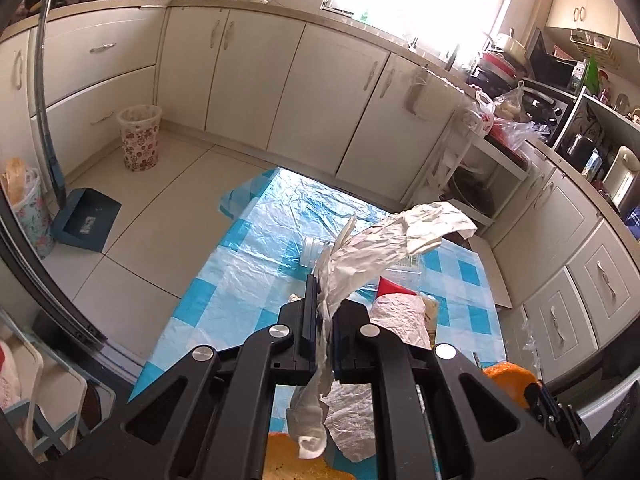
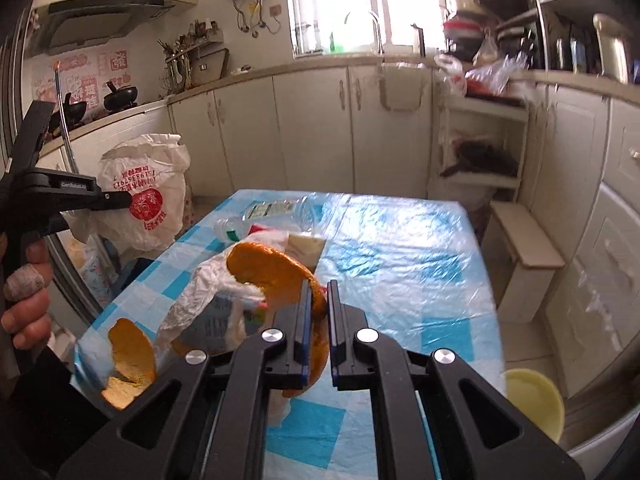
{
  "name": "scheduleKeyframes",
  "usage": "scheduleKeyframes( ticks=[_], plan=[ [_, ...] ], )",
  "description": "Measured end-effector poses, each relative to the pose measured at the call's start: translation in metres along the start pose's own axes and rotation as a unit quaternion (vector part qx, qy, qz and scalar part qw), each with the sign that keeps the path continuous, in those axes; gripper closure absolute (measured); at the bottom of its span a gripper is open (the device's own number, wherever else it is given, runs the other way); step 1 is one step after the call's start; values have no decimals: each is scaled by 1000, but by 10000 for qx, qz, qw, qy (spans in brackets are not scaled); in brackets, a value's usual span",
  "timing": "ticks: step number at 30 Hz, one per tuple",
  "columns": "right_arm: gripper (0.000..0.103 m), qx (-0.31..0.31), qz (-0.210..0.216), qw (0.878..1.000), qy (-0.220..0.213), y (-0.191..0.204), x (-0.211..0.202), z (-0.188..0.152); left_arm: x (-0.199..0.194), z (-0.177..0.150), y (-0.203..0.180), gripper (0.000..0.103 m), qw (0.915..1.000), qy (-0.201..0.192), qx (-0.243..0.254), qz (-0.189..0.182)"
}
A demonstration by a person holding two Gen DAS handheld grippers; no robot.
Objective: Collect trash
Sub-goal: 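Carry the white bag with the left gripper and drop it into the yellow bucket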
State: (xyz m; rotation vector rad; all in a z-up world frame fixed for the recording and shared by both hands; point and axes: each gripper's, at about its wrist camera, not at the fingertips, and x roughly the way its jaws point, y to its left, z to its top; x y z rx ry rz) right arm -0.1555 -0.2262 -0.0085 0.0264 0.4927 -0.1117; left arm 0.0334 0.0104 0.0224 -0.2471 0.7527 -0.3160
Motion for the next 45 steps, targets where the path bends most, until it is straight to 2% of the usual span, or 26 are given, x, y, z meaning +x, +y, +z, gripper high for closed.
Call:
scheduleKeyframes(
  ticks=[2, 4, 8, 11, 17, 26, 31, 35, 36, 38, 39, 40, 42, 45],
  plan=[
    [95, -112, -125, 9997, 152, 1, 6, 1, -2, -1, -2, 97, 10000, -52, 50, -2],
    [97, 200, -191, 9990, 337, -15, 15, -3, -3, -3, -5, 97, 9999, -54, 91, -16],
    [97, 272, -204, 9993, 159, -25, 1, -1, -5, -6, -12, 97, 9998, -52, 186, -100],
    [97, 751, -99, 9968, 260, -45, -2, -4, -9, -9, -23, 97, 9992, -110, 290, -268],
    [97, 1394, -473, 9888, 237, -95, -28, -14, -27, -14, -61, 97, 9943, -225, 649, -816],
    [97, 2465, -1330, 9589, 452, -188, -56, -52, -46, -40, -141, 97, 9813, -52, 1149, -1545],
    [97, 2806, -1531, 9446, 749, -213, -48, -70, -42, -64, -185, 97, 9741, 193, 1365, -1790],
    [96, 2997, -1567, 9332, 1215, -225, -28, -85, -35, -86, -218, 97, 9676, 399, 1549, -1952],
    [93, 3087, -1536, 9284, 1381, -230, -22, -90, -32, -92, -225, 97, 9659, 468, 1588, -1993],
    [81, 3316, -1521, 9184, 1533, -238, -17, -98, -24, -102, -239, 97, 9626, 623, 1642, -2063],
    [70, 3406, -1537, 9154, 1494, -243, -19, -98, -20, -107, -244, 97, 9613, 691, 1663, -2086],
    [67, 3479, -1543, 9141, 1399, -246, -24, -95, -15, -113, -252, 97, 9596, 795, 1695, -2102],
    [61, 3507, -1532, 9172, 1105, -253, -38, -81, -5, -124, -264, 97, 9569, 960, 1731, -2123],
    [50, 3199, -1562, 9325, 610, -264, -60, -48, 10, -143, -281, 97, 9519, 1254, 1792, -2144]
  ],
)
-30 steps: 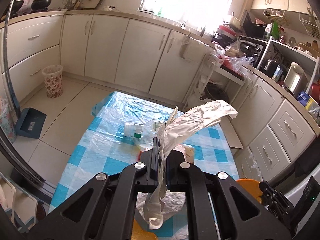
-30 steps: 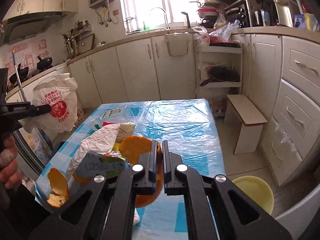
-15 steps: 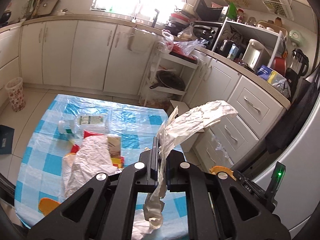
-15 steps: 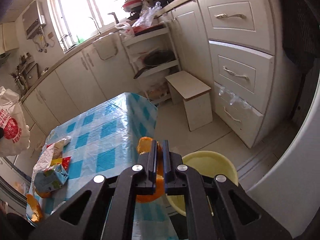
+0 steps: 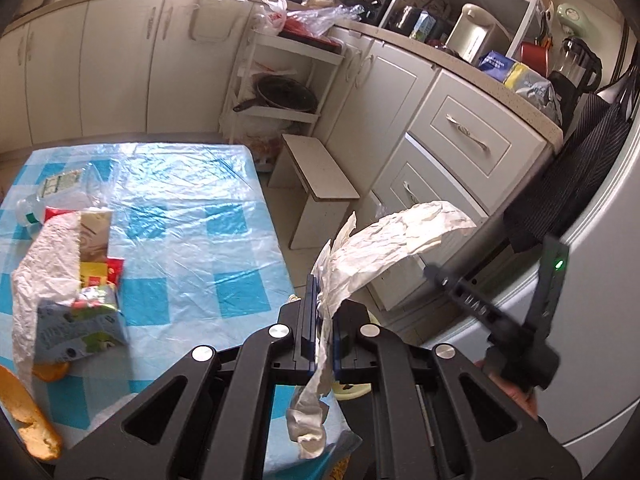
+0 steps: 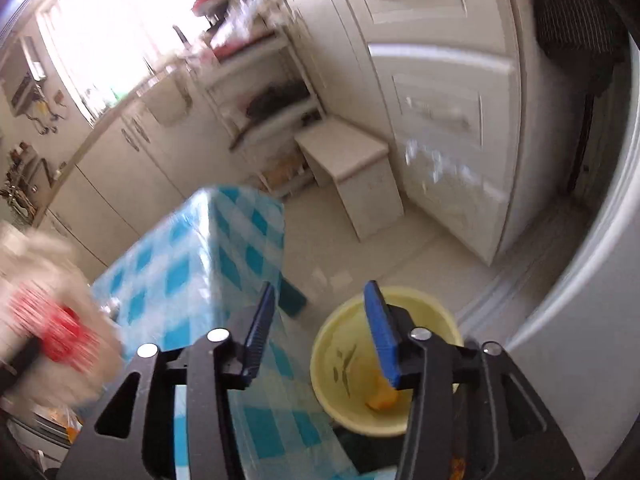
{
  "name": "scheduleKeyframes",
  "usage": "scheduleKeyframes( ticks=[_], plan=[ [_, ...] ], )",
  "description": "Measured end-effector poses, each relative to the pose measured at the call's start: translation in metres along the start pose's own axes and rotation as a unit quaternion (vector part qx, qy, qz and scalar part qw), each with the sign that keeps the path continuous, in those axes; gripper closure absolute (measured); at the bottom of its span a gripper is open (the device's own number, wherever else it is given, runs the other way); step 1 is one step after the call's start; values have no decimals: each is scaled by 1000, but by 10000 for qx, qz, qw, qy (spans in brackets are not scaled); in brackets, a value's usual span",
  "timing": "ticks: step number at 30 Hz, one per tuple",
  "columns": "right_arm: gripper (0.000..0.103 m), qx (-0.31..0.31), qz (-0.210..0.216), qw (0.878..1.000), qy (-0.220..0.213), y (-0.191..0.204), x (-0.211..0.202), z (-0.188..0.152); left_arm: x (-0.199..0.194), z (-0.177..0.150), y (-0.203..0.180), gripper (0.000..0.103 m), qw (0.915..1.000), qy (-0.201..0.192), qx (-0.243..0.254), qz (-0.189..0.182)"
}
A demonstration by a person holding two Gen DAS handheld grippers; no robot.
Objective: Collect trash
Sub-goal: 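Carry the white bag with the left gripper and drop it into the yellow bucket, then move the left gripper back over the table toward the orange peel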
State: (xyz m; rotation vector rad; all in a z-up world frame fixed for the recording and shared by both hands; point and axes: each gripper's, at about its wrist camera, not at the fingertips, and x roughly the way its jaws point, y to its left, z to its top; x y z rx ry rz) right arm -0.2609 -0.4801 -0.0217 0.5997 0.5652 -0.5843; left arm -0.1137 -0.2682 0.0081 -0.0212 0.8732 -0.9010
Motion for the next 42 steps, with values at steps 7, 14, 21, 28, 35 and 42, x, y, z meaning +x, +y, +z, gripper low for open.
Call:
scheduleKeyframes(
  ticks=[7, 14, 21, 28, 35, 42],
  plan=[
    [33, -555, 233, 9931, -1007, 2, -41, 34, 54, -19, -35, 97, 9983, 567, 153, -37],
    [33, -79, 518, 9951, -841, -15, -37, 43, 121, -35, -56, 97, 9929, 1179, 108, 71],
    [33, 150, 653, 9945, -800, -19, -33, 48, 184, -47, -66, 74, 9840, 1757, 34, 308],
    [33, 226, 666, 9949, -726, -19, -26, 49, 178, -42, -62, 48, 9852, 1690, -55, 286],
    [33, 131, 643, 9962, -571, -6, -15, 45, 99, -28, -38, 39, 9940, 1080, -91, 170],
    [31, -374, 711, 9966, -182, 30, -2, 26, -31, -21, 27, 30, 9960, 44, -74, 885]
  ],
)
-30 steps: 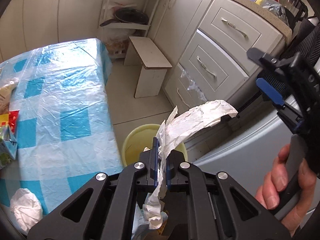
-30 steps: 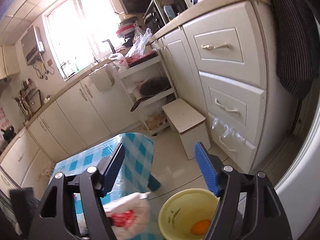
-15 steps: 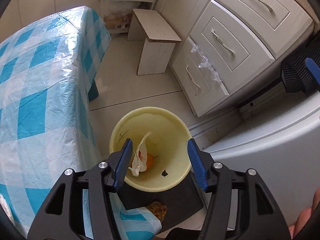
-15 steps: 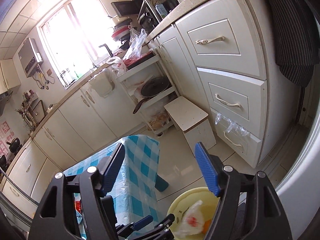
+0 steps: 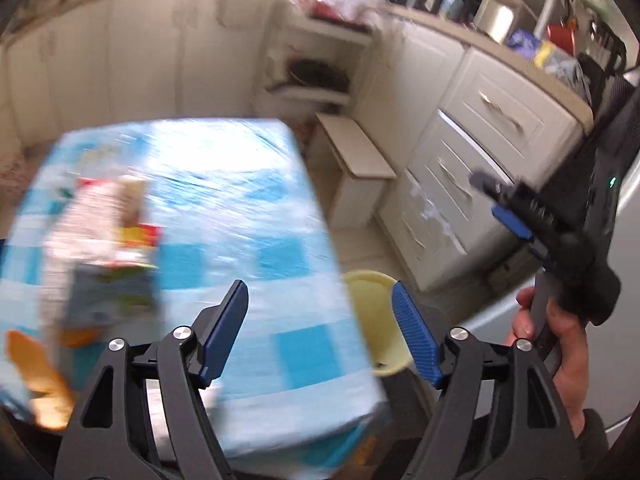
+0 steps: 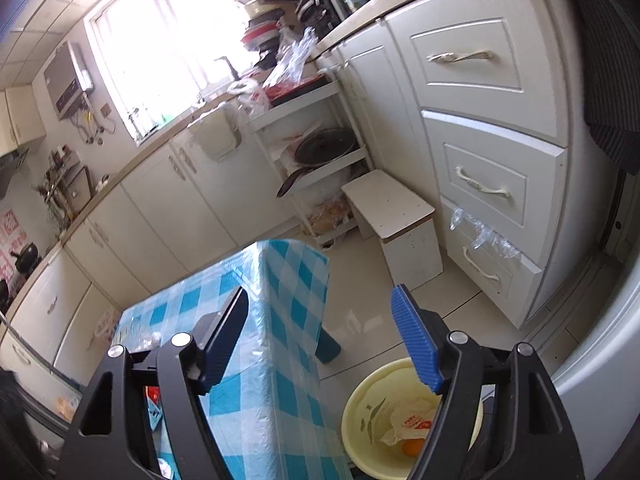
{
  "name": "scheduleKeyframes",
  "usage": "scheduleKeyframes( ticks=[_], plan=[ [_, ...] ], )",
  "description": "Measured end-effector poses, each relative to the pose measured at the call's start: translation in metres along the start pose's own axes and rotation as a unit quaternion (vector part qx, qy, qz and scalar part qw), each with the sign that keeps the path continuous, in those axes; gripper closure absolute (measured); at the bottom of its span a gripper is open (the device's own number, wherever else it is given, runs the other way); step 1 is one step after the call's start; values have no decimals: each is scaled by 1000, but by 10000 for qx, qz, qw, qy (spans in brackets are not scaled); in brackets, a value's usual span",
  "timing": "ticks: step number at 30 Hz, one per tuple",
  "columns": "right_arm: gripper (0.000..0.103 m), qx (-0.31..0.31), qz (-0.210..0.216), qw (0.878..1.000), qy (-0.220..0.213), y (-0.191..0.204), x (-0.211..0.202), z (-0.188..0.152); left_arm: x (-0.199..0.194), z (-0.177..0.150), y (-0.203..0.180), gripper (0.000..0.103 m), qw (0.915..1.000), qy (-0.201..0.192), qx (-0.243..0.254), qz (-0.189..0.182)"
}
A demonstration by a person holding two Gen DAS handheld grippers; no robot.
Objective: Collect trash
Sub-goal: 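Move the left gripper back over the table toward the orange peel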
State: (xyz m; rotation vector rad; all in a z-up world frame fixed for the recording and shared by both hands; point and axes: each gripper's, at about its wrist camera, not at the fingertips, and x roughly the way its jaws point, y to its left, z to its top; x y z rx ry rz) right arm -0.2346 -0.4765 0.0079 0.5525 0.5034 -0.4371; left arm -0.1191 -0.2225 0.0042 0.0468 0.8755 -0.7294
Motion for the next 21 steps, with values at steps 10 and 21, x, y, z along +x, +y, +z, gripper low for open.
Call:
scheduleKeyframes(
  ticks=[10, 21],
  plan=[
    [23, -1054, 981, 9858, 860, 79, 5, -47, -86, -28, 156, 26, 9819, -441, -615, 1735],
    [15, -2875, 2093, 9123, 2031, 180, 9, -153, -48, -45, 167, 26, 9819, 8, -186, 1887]
  ],
)
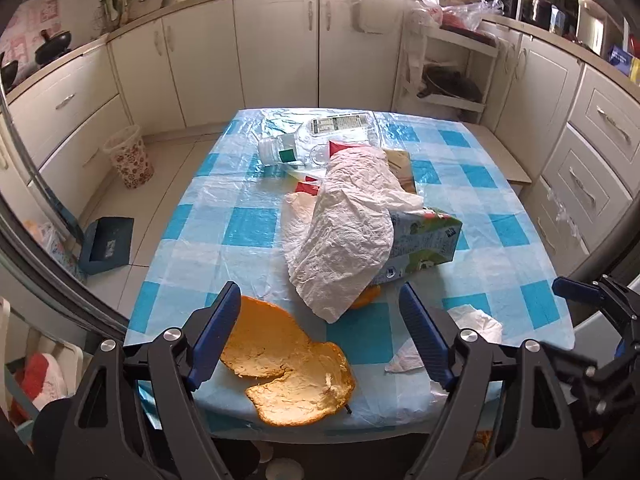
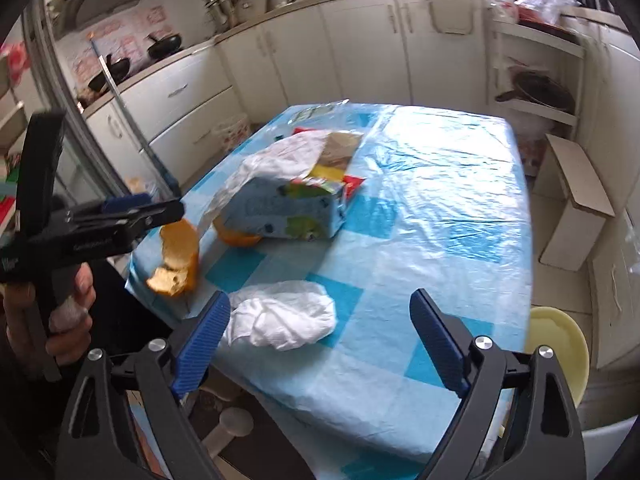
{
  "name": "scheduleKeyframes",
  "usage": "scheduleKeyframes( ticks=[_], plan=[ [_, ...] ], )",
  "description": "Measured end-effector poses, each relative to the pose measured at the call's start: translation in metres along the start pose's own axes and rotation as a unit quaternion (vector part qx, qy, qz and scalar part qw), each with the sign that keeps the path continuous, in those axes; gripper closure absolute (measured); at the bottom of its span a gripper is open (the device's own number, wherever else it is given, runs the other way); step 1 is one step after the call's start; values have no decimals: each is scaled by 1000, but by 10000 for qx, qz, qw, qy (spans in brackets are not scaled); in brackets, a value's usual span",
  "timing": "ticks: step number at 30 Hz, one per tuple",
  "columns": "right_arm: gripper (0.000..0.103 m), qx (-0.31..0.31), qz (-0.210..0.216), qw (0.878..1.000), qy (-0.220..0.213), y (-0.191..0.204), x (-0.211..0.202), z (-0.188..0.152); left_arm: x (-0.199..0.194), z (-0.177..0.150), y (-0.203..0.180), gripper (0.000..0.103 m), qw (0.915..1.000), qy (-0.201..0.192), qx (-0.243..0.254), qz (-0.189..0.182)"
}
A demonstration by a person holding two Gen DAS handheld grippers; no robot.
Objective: Collect trash
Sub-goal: 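Move the left gripper back over the table toward the orange peel, then grasp the orange peel with the left gripper while the right gripper grasps the white tissue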
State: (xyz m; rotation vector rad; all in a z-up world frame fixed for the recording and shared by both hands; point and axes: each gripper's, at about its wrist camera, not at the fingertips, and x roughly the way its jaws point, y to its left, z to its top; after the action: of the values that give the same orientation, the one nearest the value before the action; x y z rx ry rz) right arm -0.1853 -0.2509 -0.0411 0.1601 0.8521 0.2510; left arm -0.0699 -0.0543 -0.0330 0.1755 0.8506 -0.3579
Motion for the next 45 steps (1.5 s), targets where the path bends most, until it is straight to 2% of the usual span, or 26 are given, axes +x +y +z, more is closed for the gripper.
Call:
scheduleKeyframes(
  ticks=[5, 12, 14, 18, 22, 23, 25, 27, 29, 30, 33, 35, 36, 38, 45],
  plan=[
    [15, -324, 32, 9988, 366, 27, 29, -4, -8, -5, 25, 24, 9997, 85, -214, -24],
    [16, -362, -69, 9966, 736, 32, 55, -7, -3, -40, 85, 24, 9915, 752, -1054, -131],
    [23, -313, -84, 9960, 834, 29, 60, -8, 2, -54, 90, 24, 9880, 969, -1185, -226],
    [38, -285, -228, 9956, 868, 26, 68, -7, 9, -60, 84, 24, 9852, 1106, -1240, -412],
    [58, -93, -302, 9965, 772, 17, 66, -6, 19, -57, 78, 24, 9859, 1121, -1211, -289],
    [61, -37, -288, 9968, 751, 14, 64, -5, 23, -55, 78, 24, 9848, 1141, -1275, -288],
    [74, 31, -308, 9970, 704, 11, 62, -4, 33, -54, 78, 24, 9810, 1267, -1419, -375],
    [79, 62, -349, 9973, 641, 7, 60, -2, 40, -54, 72, 24, 9788, 1349, -1448, -524],
    [82, 112, -357, 9975, 602, 5, 58, -2, 44, -53, 63, 24, 9814, 1335, -1313, -432],
    [83, 156, -333, 9975, 595, 4, 57, -1, 46, -52, 61, 26, 9820, 1326, -1284, -403],
    [84, 296, -278, 9976, 552, -1, 54, -1, 51, -47, 57, 48, 9832, 1280, -1273, -255],
    [84, 346, -251, 9976, 541, -4, 54, -1, 53, -45, 58, 79, 9838, 1260, -1262, -176],
    [84, 393, -233, 9976, 528, -6, 53, -1, 54, -45, 58, 84, 9832, 1271, -1294, -213],
    [84, 439, -230, 9975, 510, -9, 51, 0, 53, -44, 63, 93, 9829, 1211, -1360, -262],
    [84, 491, -206, 9977, 427, -11, 47, 2, 43, -42, 72, 98, 9840, 972, -1460, -322]
  ],
)
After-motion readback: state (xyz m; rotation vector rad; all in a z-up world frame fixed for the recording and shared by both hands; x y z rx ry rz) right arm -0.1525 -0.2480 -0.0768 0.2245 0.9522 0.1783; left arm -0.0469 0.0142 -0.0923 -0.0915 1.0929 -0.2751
